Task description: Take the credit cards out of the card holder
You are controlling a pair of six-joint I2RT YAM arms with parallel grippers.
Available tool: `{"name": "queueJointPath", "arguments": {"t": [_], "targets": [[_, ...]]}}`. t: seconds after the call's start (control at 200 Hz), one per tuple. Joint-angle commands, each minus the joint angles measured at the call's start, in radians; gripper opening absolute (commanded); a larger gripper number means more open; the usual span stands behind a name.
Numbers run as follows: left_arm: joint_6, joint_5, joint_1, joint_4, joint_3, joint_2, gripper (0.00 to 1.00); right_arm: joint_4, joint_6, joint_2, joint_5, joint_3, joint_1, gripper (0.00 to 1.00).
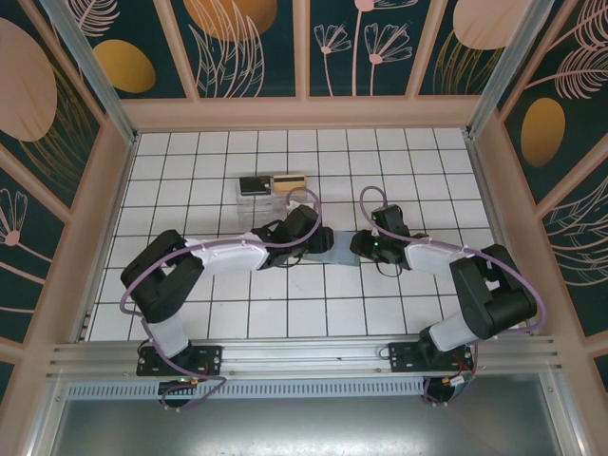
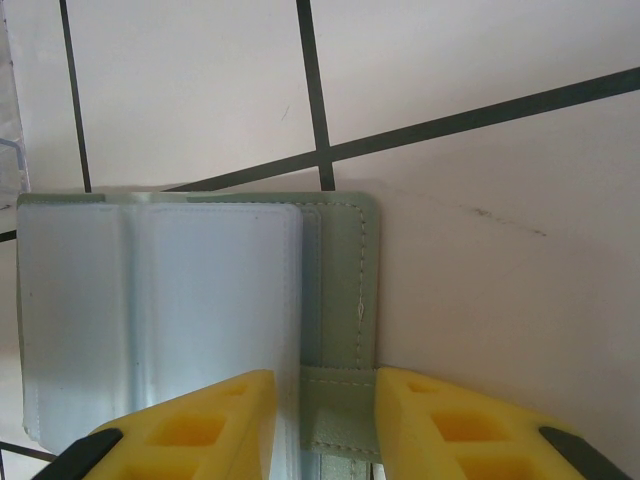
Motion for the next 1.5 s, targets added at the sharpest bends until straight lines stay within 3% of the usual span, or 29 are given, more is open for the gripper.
{"name": "queueJointPath", "arguments": {"t": [0.0, 0.305, 0.946, 1.301, 1.496], "targets": [[0.023, 0.01, -0.003, -0.026, 0.031, 0.047, 0.58, -0.018, 0.006, 0.022, -0.017, -0.035, 0.002, 0.35], [0.014, -0.005, -0.003, -0.06, 0.035, 0.087, 0.58, -0.018, 0.007, 0.017, -0.019, -0.035, 0.003, 0.35], [-0.006, 0.172, -0.011, 0.046, 0.033, 0.148, 0.55, -0.013, 0.012, 0.024, -0.021, -0.038, 0.005, 0.35], [0.006, 0.184, -0.018, 0.043, 0.075, 0.124, 0.56, -0.016, 0.013, 0.013, -0.015, -0.038, 0.005, 0.35], [0.016, 0.097, -0.018, 0.004, 0.057, 0.055, 0.56, -0.045, 0.0, -0.028, 0.01, -0.022, 0.004, 0.35]]}}
